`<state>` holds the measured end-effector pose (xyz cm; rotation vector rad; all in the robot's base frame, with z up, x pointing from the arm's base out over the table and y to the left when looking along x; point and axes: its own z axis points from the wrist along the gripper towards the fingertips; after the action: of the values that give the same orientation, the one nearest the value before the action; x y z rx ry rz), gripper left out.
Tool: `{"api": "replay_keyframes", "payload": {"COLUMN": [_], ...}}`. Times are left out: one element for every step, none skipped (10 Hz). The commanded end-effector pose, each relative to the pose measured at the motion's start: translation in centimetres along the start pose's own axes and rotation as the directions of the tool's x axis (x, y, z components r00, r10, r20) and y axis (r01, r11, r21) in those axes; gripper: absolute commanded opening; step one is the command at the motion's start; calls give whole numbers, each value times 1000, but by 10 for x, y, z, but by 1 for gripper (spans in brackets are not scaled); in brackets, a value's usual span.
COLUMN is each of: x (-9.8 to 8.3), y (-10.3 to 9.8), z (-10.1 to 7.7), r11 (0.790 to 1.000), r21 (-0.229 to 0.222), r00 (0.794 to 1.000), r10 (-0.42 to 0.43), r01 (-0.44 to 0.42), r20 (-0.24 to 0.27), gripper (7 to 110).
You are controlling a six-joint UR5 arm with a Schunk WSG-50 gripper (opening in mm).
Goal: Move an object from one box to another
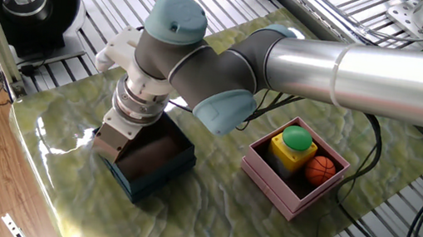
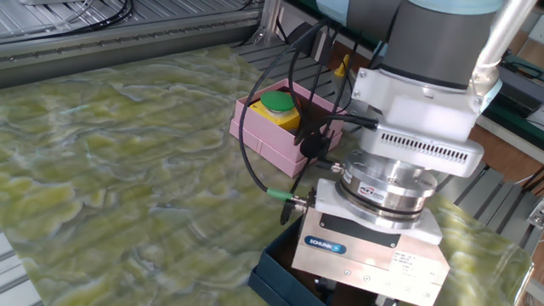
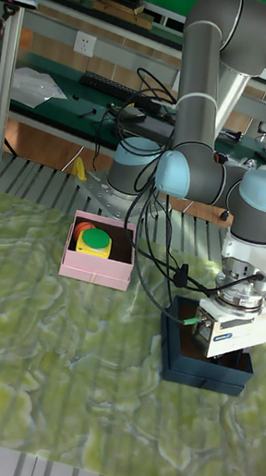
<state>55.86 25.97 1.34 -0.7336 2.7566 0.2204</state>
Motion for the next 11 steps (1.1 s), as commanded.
{"api": "replay_keyframes", "payload": {"x": [-1, 0, 0, -1, -3, -5, -7, -8, -10, -11, -13], "y": [1, 4, 1, -1, -2, -3, -4, -3, -5, -5, -4], "z": [1, 2, 3, 3, 3, 3, 3, 3, 2, 1, 1], "r11": [1000, 1000, 1000, 1000, 1000, 1000, 999, 1000, 1000, 999, 999], "r21": [-20, -25, -15, -8, -4, 0, 6, 0, 4, 4, 1], "r00": [1000, 1000, 1000, 1000, 999, 999, 998, 999, 998, 998, 997], "r10": [3, 0, -1, -6, -16, -31, -33, -10, 15, 31, 45], "r01": [-3, 1, 1, 6, 16, 31, 33, 10, -16, -31, -45], "r20": [10, 12, 14, 21, 28, 36, 45, 50, 53, 58, 65], "gripper": [44, 44, 44, 44, 44, 66, 66, 66, 66, 22, 22]}}
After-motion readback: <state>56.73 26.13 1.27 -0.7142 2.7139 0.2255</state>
